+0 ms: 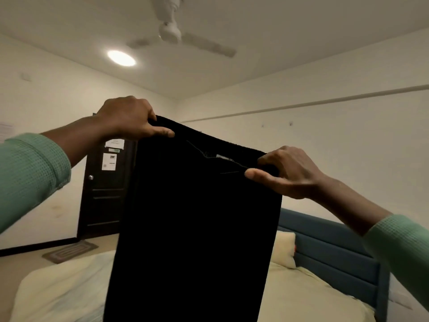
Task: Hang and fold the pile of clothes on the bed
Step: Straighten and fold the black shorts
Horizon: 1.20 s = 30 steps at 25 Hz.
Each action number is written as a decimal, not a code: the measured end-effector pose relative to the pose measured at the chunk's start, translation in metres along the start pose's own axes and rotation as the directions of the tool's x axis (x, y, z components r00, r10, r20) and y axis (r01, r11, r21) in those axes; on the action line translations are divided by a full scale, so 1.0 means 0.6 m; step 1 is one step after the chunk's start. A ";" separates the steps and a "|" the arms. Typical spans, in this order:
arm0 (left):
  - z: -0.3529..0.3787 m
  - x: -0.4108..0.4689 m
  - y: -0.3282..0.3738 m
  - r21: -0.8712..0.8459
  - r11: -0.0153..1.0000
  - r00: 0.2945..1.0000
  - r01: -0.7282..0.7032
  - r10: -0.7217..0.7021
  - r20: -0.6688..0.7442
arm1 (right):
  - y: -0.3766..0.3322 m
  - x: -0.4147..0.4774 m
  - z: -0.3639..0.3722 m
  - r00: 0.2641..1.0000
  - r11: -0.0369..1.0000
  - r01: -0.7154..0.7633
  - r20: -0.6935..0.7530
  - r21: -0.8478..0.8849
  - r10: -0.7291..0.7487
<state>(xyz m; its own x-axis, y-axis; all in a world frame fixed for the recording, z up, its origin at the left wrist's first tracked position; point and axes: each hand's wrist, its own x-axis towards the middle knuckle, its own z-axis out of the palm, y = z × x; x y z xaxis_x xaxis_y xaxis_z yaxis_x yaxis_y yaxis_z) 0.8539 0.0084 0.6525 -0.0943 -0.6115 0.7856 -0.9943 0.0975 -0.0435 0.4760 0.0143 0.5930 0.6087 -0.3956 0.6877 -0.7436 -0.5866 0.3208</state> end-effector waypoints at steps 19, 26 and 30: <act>0.047 -0.138 0.011 -0.499 0.765 0.860 -0.407 0.506 0.074 | 0.038 -0.050 0.071 0.973 0.992 -0.064 0.215 -0.112 0.087; 0.117 -0.134 -0.075 0.040 0.785 0.784 -0.618 0.619 -0.045 | 0.013 -0.062 0.122 0.980 0.932 0.038 0.198 -0.361 0.036; 0.133 -0.141 -0.075 -0.178 0.796 0.813 -0.578 0.580 -0.051 | 0.024 -0.032 0.145 0.984 0.964 -0.106 0.113 -0.242 0.137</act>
<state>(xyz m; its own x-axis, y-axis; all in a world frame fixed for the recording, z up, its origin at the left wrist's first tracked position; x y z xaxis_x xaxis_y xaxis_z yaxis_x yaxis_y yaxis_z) 0.9027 -0.0072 0.5389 -0.6504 -0.4005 0.6455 -0.7281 0.5708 -0.3795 0.4774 -0.0483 0.5275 0.5284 -0.5492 0.6475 -0.8489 -0.3526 0.3938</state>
